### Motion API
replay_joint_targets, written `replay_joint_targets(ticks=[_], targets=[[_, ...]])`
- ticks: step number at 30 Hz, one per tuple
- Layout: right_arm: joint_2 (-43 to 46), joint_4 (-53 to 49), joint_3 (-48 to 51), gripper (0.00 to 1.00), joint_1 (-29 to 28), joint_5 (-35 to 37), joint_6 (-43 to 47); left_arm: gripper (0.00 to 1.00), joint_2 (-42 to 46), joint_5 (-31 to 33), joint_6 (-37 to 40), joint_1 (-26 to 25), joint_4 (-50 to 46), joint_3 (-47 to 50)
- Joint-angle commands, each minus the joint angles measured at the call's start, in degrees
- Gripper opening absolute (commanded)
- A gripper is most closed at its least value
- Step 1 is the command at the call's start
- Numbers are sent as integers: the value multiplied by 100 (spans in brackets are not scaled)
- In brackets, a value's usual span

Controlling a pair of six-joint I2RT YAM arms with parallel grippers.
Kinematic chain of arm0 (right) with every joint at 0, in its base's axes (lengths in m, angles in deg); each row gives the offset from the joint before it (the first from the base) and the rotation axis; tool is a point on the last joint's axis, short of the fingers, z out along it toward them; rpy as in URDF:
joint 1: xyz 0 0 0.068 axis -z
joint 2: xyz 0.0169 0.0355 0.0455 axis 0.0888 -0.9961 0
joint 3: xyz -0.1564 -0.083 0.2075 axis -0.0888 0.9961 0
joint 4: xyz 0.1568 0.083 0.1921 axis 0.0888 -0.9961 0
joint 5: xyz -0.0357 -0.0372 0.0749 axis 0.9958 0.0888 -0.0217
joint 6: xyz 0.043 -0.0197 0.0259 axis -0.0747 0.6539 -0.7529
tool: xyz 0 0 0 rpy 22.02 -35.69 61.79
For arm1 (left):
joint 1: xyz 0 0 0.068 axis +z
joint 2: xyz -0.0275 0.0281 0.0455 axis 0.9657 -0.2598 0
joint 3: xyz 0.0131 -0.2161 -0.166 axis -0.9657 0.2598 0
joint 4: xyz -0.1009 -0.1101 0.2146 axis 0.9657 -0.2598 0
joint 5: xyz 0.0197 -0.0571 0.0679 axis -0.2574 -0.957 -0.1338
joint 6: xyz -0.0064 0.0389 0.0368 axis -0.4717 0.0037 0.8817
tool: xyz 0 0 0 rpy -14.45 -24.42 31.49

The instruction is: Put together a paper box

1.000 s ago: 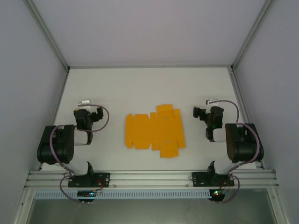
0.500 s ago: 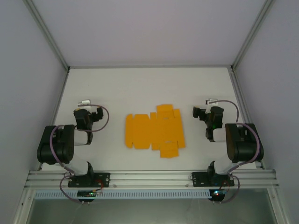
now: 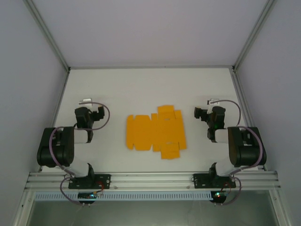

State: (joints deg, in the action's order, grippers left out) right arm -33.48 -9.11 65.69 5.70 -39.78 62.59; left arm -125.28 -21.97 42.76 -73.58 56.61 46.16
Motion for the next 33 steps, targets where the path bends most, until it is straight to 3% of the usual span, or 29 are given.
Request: replay_joint_targets(ticks=[1, 4, 8, 16, 22, 27, 31, 33], targets=[[720, -861, -401, 99, -63, 468, -13, 100, 664, 160, 66, -102, -1056, -507], [1401, -1823, -676, 99, -239, 807, -144, 99, 1177, 259, -565, -168, -2002, -840], [2057, -3512, -1226, 99, -512, 955, -939, 99, 1498, -331, -1452, -386, -3757, -1509], [2404, -5071, -1537, 99, -1353, 387, -1598, 100, 1987, -1460, -2218, -1666, -5359, -1435], [2169, -5326, -1588, 100, -1790, 153, -1673, 100, 1884, -2689, -2640, -2111, -5469, -1035], [1997, -5033, -1409, 99, -1828, -40, -1706, 99, 1635, -4008, -2905, -2123, -4635, -659], [1841, -4928, -1386, 99, -1834, -169, -1803, 97, 1193, -4136, -2971, -2132, -4560, -689], [1789, -4924, -1395, 99, -1836, -172, -1843, 88, 953, -4257, -3006, -2132, -4337, -719]])
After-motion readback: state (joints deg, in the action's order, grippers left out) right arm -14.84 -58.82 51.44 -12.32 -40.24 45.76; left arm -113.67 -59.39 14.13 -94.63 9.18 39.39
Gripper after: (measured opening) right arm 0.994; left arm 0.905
